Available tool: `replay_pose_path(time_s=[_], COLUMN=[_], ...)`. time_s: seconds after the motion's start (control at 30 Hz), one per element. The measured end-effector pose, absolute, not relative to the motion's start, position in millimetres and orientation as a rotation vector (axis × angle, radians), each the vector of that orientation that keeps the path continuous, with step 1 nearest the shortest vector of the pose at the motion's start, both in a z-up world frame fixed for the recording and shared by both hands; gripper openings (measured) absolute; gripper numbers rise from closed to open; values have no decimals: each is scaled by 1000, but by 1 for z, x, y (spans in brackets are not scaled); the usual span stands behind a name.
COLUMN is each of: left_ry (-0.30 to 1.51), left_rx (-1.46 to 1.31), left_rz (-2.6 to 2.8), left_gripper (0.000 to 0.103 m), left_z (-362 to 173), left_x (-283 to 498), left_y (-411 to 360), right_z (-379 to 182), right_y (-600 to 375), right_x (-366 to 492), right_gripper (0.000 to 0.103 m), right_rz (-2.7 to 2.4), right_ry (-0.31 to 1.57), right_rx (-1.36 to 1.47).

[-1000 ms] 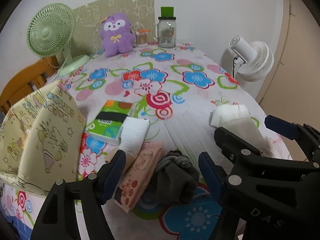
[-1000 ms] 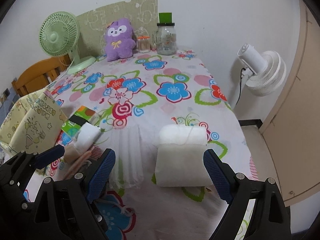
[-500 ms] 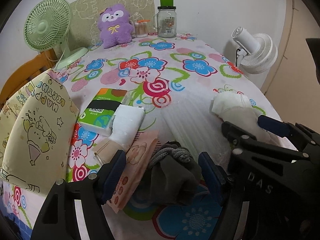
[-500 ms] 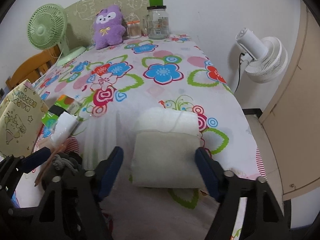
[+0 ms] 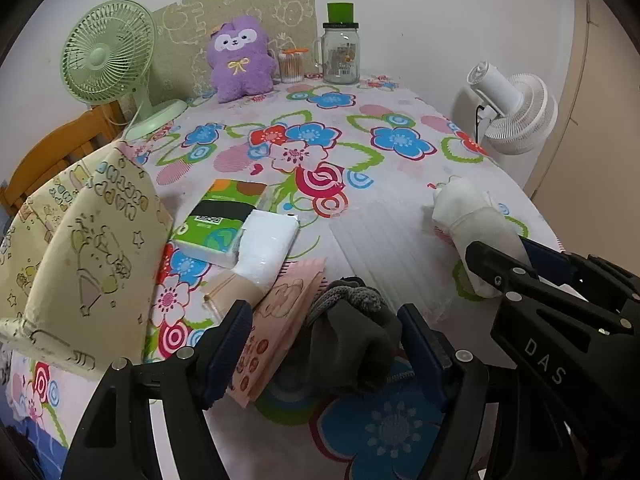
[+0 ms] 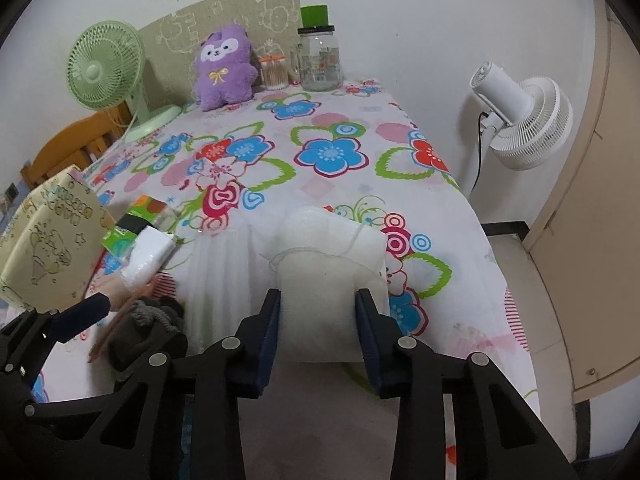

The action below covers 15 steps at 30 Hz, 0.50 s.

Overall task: Organize soft objects
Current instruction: 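Grasp the white folded towel with the right tool while the left tool grasps the grey sock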

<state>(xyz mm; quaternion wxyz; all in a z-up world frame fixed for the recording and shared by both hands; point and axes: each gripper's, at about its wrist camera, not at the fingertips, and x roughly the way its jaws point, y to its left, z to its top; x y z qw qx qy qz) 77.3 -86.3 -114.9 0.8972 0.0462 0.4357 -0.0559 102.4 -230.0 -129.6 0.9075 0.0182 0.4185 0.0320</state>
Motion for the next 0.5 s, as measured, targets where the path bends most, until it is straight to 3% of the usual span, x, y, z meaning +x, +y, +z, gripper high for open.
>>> replay_pose_path(time_s=[0.23,0.3,0.5], left_ry=[898,902,910], left_rx=[108,108,103], left_rz=[-140,-153,-173], left_gripper=[61,47,39], left_z=[-116,-118,-121], left_x=[69,68,69], left_y=[-90,-91,-92], right_z=[-124,-124,-125], right_y=[-219,-216,-207], right_x=[90,89,84], right_gripper=[39,39,40], right_rz=[86,90,106], right_ry=[850,848,856], right_rx=[22,20,13])
